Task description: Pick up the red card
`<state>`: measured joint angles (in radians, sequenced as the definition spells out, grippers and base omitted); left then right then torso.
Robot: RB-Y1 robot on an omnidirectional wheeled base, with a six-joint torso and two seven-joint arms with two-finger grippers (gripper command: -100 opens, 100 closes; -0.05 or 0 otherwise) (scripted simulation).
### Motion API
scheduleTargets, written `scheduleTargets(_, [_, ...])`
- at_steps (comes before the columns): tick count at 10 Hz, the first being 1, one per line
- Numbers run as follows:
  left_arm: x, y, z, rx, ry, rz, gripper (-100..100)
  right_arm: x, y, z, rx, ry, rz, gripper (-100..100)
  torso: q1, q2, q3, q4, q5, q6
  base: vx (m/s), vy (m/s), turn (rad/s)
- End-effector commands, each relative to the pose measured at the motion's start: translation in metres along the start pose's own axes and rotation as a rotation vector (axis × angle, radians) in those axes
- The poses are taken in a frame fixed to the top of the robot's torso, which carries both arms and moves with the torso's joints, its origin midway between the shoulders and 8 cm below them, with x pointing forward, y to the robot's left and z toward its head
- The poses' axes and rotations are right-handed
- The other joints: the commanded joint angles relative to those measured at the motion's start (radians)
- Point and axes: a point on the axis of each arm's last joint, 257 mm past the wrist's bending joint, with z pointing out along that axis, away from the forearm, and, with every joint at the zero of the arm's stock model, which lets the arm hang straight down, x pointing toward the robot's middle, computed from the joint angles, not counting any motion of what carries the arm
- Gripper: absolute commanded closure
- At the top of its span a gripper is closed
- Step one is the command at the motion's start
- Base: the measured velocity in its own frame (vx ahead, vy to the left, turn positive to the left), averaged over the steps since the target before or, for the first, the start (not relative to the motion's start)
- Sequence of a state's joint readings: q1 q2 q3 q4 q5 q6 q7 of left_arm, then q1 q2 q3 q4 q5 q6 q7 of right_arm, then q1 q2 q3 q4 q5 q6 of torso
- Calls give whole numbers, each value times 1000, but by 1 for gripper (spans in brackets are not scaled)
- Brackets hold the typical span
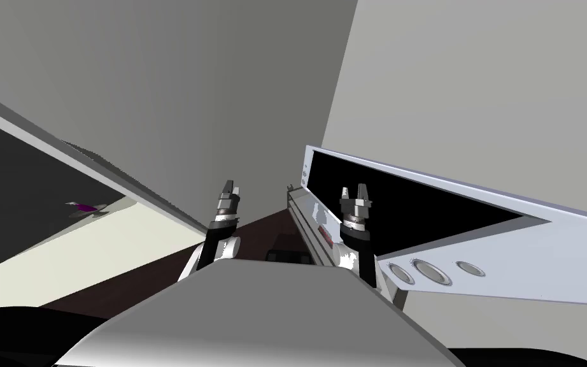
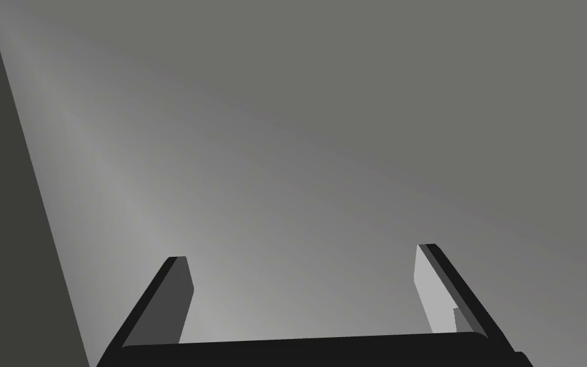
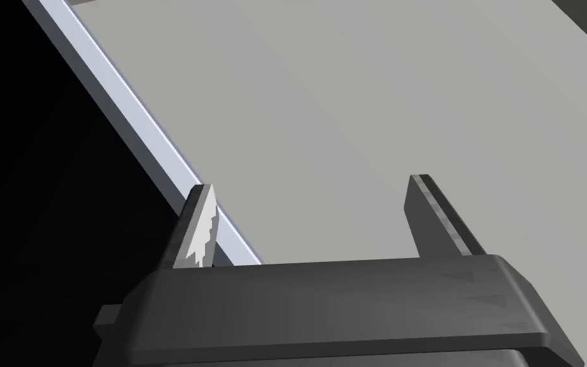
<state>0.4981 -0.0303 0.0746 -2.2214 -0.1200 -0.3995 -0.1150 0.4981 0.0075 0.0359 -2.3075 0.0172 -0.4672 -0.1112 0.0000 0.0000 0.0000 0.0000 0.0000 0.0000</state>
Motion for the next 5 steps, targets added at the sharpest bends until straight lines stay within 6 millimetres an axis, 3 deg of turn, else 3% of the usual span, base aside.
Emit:
scheduleTargets(1, [0, 0, 0, 0, 0, 0, 0, 7, -10, -3, 23, 47, -41, -100, 0, 0, 0, 0, 0, 0, 11, 8, -65])
scheduleTargets(5, [0, 0, 0, 0, 0, 0, 0, 24, -46, -16, 99, 179, -167, -100, 2, -2, -1, -1, 0, 0, 32, 31, -63])
